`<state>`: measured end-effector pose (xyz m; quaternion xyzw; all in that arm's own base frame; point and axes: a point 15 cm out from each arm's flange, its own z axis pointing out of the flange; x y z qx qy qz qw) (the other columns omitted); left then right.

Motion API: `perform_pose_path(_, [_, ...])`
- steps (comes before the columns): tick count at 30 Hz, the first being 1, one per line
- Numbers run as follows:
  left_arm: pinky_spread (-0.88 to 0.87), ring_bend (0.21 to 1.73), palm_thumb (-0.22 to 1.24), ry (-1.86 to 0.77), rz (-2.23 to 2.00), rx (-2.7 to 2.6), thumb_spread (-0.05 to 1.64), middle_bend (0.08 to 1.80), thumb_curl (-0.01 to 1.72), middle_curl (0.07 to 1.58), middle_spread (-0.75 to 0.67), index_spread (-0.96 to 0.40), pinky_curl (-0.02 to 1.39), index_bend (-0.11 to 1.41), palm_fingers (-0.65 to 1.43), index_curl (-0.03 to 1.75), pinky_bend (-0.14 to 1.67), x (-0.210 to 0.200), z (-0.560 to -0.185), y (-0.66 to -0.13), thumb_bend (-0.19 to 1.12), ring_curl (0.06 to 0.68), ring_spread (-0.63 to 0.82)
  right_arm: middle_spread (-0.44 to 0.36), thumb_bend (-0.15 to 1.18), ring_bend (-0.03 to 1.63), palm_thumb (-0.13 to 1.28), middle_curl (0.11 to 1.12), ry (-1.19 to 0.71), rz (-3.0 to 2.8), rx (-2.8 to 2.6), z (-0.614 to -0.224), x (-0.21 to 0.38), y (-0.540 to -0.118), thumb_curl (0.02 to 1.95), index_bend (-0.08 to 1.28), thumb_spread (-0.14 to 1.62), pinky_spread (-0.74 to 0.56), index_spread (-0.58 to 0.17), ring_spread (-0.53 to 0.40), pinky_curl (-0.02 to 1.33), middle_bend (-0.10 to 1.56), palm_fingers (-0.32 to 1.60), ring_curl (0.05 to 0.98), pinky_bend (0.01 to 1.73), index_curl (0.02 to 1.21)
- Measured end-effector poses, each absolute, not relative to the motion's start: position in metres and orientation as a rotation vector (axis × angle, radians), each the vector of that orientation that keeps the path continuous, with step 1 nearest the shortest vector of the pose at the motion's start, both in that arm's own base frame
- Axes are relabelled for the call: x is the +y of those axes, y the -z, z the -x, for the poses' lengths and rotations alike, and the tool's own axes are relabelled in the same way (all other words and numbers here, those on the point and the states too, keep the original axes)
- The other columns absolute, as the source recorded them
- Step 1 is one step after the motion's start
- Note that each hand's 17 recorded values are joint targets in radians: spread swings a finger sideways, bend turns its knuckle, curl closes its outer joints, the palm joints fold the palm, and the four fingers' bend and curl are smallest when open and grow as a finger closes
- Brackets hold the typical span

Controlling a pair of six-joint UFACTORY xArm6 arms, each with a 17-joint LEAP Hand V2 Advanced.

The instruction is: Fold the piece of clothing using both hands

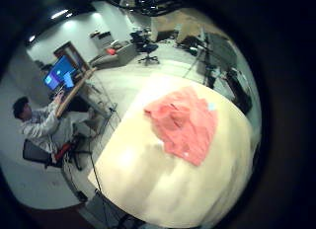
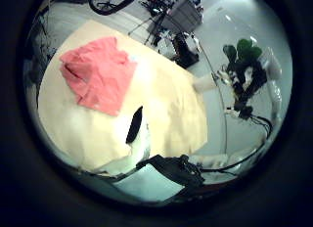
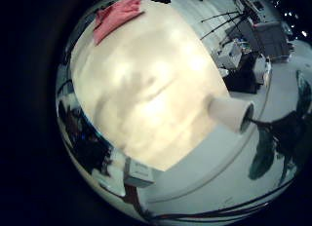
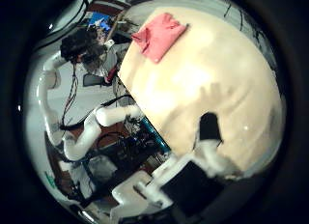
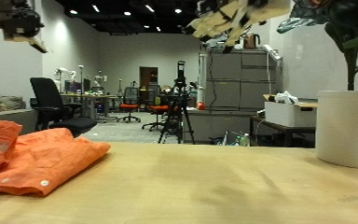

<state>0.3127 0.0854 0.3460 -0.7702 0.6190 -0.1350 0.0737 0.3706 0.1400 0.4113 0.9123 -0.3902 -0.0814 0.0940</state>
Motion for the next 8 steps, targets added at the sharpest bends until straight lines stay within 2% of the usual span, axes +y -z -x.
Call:
perform_pose_path(4, [0.54,0.50,0.36,0.170,2.287,2.037,0.97,0.19,0.36,0.30,0.45,0.21,0.27,0.17,0.04,0.30,0.32,0.043,-0.280,-0.329,-0.03,0.183,0.59,0.111,-0.05,0.31,0.30,0.31,0.226,-2.571,-1.159,-0.319,0.129,-0.415,0.77,0.16,1.26,0.42,-0.286,0.253,0.18,0.19,0.03,0.143,0.49,0.33])
perform_pose_path(8, [0.54,0.50,0.36,0.056,2.288,2.129,0.97,0.19,0.35,0.30,0.46,0.22,0.27,0.17,0.04,0.30,0.32,0.017,-0.245,-0.321,-0.03,0.185,0.59,0.123,-0.04,0.31,0.24,0.31,0.226,-2.506,-1.166,-0.278,0.119,-0.399,0.65,0.16,1.29,0.41,-0.283,0.261,0.19,0.19,0.02,0.151,0.47,0.32])
